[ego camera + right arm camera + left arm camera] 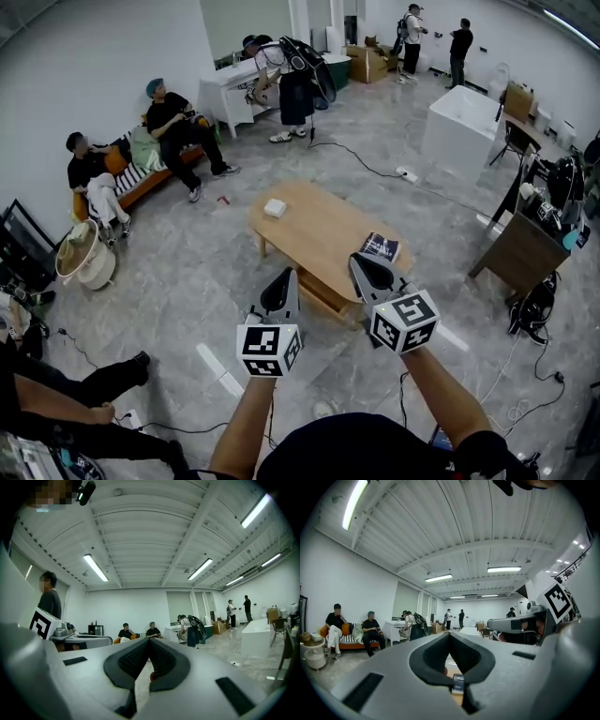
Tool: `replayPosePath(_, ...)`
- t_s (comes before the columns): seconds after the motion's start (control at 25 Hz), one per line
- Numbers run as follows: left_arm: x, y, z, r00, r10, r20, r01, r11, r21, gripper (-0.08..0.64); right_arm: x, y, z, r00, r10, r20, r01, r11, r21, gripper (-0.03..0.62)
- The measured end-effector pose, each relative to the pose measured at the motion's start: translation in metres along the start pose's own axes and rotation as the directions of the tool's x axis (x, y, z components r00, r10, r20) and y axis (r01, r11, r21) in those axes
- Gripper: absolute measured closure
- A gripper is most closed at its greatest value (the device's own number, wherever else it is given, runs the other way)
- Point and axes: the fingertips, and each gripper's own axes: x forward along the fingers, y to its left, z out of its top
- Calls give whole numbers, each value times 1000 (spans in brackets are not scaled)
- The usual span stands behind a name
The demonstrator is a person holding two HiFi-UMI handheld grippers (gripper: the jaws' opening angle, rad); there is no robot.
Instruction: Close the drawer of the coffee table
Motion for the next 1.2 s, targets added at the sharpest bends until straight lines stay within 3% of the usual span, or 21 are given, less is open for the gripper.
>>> replayPosePath(0.4,12,29,-11,1000,-29,-2,29,999,-23,558,23,3,-13,999,-36,-15,36,999,-4,580)
replayPosePath(1.2,63,29,-28,998,-59,-29,57,997,-51,558,49,-39,-26,998,-45,-47,45,999,-4,580)
